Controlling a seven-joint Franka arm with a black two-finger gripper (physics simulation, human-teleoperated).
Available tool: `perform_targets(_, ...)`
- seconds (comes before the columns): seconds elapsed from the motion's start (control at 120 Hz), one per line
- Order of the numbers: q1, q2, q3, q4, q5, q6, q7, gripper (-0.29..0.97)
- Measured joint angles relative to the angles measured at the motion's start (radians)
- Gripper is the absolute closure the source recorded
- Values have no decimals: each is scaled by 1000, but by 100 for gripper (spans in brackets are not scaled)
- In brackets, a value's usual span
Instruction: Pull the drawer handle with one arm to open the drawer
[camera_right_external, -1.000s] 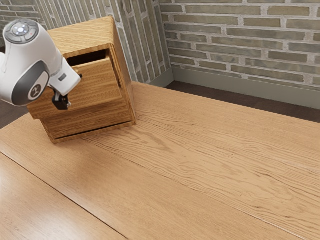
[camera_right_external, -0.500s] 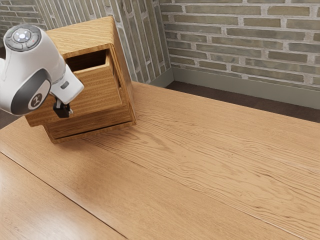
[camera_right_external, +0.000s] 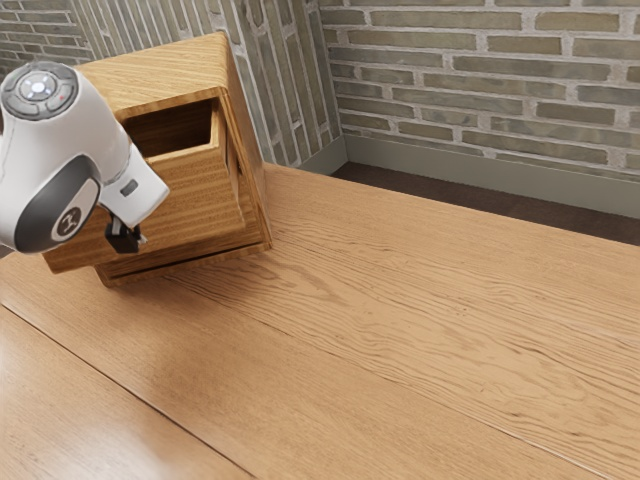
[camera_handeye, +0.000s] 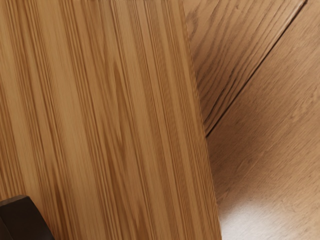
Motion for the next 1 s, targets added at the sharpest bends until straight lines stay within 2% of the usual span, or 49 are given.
perform_targets(0.058,-3,-15,0,-15,-18,-2,1,-11)
perform_targets(0.117,-6,-31,0,-30,-41,-4,3,-24)
perform_targets(0.183,-46,-46,1,-41,-38,-7,7,-29)
perform_targets(0.292,-72,-55,2,-49,-11,-6,9,0)
perform_targets(0.675,-110,-86,5,-29,3,-29,6,0)
perform_targets(0.8,-123,-84,13,129,-133,-184,6,0)
perform_targets(0.9,-123,-71,110,294,-357,-394,-17,0)
perform_targets(0.942,-122,-67,105,336,-384,-485,-55,0)
perform_targets(1.0,-130,-5,46,420,-375,-601,-125,0)
